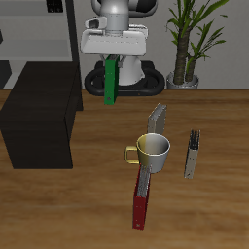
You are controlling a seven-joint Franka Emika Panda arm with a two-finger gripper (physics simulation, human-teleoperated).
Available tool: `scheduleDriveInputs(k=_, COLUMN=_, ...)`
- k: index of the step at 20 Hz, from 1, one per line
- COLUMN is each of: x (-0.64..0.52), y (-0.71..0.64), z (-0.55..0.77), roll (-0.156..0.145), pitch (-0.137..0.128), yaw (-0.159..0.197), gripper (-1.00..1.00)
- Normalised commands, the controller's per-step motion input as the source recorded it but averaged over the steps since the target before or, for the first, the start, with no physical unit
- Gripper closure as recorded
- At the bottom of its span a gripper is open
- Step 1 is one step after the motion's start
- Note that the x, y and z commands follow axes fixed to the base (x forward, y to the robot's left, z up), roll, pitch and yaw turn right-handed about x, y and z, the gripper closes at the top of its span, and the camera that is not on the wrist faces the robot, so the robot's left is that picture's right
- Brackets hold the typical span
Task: Place the green book in the top region of the shelf
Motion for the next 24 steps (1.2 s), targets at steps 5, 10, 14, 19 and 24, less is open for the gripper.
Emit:
scheduleDriveInputs(k=5, x=-0.22, y=-0.06, z=-0.17, roll=0.004, pitch=-0.008, yaw=0.006, gripper=1.00)
scheduleDriveInputs(k=10, x=-0.21, y=-0.08, z=-0.12, roll=-0.007, pitch=-0.009, yaw=-0.012, gripper=1.00)
scheduleDriveInputs(k=14, x=-0.18, y=-0.09, z=-0.15, roll=0.003, pitch=0.004, yaw=-0.012, gripper=1.00)
scheduleDriveInputs(k=19, x=-0.32, y=0.04, z=-0.24, roll=0.019, pitch=0.003, yaw=0.008, gripper=1.00)
scheduleDriveInputs(k=24, x=-0.17, y=-0.12, z=-0.10, roll=-0.014, pitch=0.005, yaw=-0.009, gripper=1.00)
